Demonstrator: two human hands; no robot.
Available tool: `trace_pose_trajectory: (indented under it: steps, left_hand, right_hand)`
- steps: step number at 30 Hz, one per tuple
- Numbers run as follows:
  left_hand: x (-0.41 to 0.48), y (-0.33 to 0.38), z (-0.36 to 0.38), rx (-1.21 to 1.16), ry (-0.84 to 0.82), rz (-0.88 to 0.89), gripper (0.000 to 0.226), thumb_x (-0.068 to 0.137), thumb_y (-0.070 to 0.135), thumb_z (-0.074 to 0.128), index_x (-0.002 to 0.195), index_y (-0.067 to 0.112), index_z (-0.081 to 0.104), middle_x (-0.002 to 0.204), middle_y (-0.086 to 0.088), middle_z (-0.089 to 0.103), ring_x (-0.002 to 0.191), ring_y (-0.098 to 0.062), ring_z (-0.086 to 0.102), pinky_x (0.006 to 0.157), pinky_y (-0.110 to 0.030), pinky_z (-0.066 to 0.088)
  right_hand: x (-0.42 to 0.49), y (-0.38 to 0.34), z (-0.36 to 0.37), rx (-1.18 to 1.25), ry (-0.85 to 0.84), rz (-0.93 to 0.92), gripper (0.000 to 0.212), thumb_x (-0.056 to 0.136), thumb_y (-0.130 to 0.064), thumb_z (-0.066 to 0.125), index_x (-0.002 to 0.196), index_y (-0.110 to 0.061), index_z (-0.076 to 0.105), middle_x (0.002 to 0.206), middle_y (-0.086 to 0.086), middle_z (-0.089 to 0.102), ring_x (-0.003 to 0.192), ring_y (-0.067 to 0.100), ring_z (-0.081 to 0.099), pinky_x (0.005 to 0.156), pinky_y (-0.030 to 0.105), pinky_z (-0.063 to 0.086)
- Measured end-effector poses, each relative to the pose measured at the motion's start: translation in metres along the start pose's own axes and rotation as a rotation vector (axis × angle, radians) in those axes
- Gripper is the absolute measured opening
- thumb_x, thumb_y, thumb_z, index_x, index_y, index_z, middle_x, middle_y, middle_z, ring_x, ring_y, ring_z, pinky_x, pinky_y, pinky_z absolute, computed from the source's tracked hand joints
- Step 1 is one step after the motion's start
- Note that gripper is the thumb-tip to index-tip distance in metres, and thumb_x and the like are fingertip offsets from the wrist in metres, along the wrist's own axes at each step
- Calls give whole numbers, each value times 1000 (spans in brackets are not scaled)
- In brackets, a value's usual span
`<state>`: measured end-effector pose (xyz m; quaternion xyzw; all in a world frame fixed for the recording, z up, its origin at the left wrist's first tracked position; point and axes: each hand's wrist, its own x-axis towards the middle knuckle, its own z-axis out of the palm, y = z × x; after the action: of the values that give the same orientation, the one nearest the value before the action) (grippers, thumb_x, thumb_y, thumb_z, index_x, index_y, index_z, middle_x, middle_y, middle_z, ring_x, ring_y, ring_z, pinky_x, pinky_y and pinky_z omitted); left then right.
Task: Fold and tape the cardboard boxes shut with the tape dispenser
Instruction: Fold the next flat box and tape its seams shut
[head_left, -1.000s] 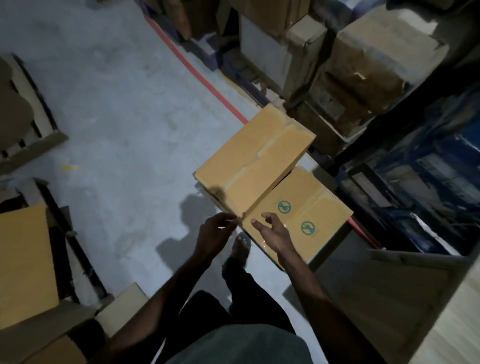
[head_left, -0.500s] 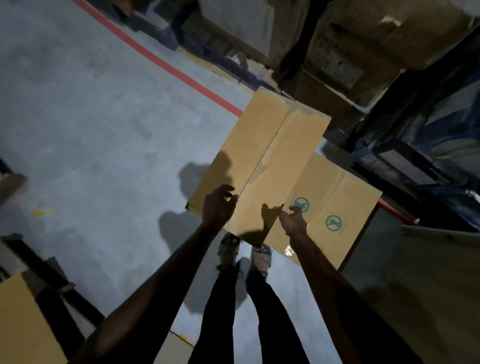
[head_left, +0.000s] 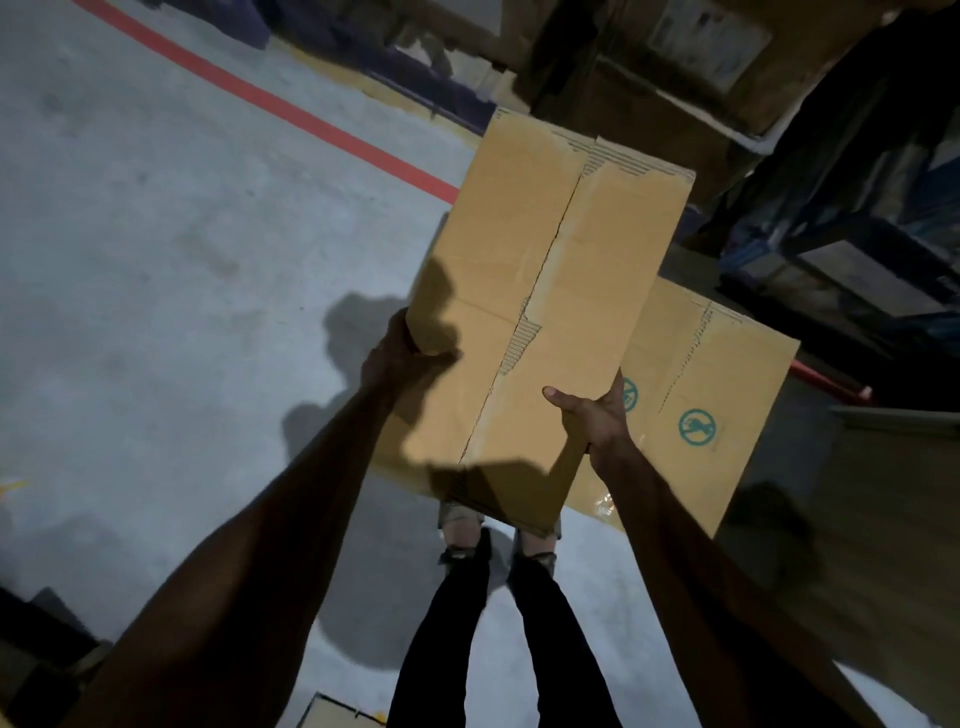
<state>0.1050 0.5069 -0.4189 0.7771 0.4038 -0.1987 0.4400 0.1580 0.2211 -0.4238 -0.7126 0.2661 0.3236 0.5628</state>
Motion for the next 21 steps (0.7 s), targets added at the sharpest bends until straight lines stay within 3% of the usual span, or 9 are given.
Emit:
trace_pose_trajectory:
  steps: [2, 5, 14, 17, 19, 21]
  left_hand:
    - [3, -8, 2, -52, -5, 7, 104, 58, 81, 84, 144, 39, 44, 129, 12, 66, 115, -19, 63, 99, -48, 54]
    - [-22, -2, -5, -89, 17, 11, 105, 57, 87, 77, 144, 41, 40, 133, 4, 64, 119, -28, 62, 98, -55, 54]
    - [-202, 68, -81, -258, 2, 140, 99, 67, 84, 75, 149, 38, 43, 133, 7, 65, 119, -20, 64, 99, -51, 56]
    - [-261, 102, -108, -311, -9, 202, 92, 67, 82, 75, 145, 39, 49, 131, 2, 65, 113, -19, 67, 91, -46, 60]
    - [-296, 127, -119, -391, -60, 257, 86, 71, 75, 74, 142, 30, 52, 127, 0, 67, 112, -23, 67, 87, -42, 59]
    - [-332, 149, -122, -471, -114, 282, 68, 77, 65, 73, 130, 25, 54, 125, 3, 62, 116, -20, 62, 96, -48, 55]
  right_hand:
    - [-6, -4, -3, 7, -12, 15, 102, 61, -10, 97, 144, -29, 42, 127, -2, 69, 120, 25, 62, 104, 57, 52]
    - [-26, -17, -11, -17, -31, 12, 100, 63, -12, 97, 144, -31, 43, 127, -3, 68, 120, 25, 61, 104, 57, 51]
    - [-177, -109, -76, 8, -59, -68, 101, 65, -15, 96, 150, -30, 43, 127, -3, 69, 120, 21, 63, 107, 49, 51]
    - [-243, -138, -105, 59, -53, -97, 94, 65, -21, 96, 145, -34, 48, 125, -3, 72, 118, 21, 66, 102, 46, 56]
    - [-288, -154, -126, 71, -15, -135, 86, 74, -17, 91, 146, -32, 46, 123, -2, 71, 116, 19, 67, 90, 35, 59]
    - [-330, -163, -146, 100, 14, -160, 78, 82, -11, 83, 147, -29, 44, 122, -1, 69, 113, 17, 67, 77, 23, 57]
